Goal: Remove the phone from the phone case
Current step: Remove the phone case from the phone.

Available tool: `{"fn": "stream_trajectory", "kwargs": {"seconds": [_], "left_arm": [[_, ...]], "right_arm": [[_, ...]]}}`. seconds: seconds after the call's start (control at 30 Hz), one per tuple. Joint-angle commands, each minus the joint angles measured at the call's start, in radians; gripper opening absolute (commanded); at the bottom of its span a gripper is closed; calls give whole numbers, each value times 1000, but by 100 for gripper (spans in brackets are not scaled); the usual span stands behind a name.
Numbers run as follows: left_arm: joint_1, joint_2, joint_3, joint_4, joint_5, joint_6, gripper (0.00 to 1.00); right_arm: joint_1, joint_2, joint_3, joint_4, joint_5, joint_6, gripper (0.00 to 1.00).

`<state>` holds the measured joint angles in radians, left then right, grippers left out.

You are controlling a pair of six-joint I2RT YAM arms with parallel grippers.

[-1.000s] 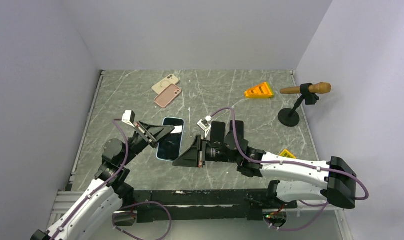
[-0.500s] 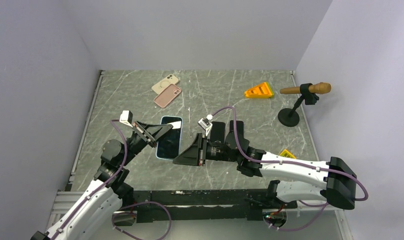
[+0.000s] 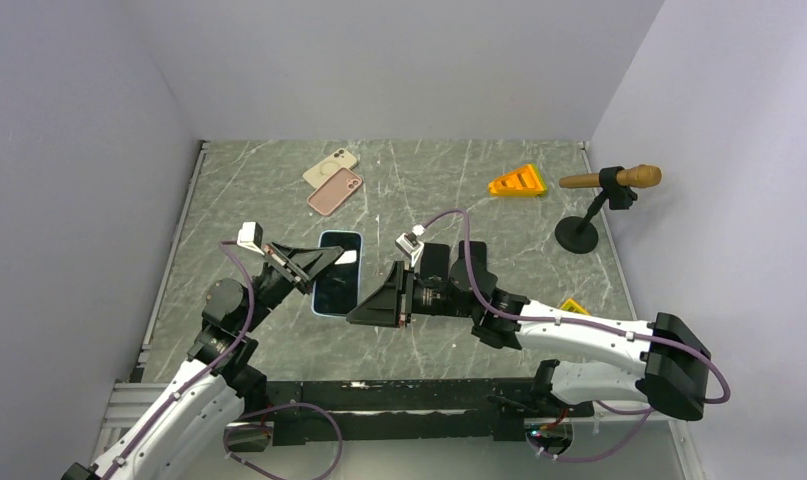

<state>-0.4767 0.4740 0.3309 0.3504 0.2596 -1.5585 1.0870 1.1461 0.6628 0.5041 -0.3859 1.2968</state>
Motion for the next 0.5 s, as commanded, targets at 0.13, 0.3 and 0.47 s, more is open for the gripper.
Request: {"fn": "stream_trajectory", "kwargs": {"seconds": [0.13, 0.3, 0.47], "left_arm": [[-27, -16, 59, 163, 139, -102, 0], [-29, -10, 61, 152, 142, -96, 0], [-46, -13, 91, 68, 135, -20, 0]], "right_arm": [[-90, 74, 27, -64, 126, 0, 41], [-104, 119, 89, -77, 101, -7, 41], [-105, 181, 145, -16, 48, 16, 37]]}}
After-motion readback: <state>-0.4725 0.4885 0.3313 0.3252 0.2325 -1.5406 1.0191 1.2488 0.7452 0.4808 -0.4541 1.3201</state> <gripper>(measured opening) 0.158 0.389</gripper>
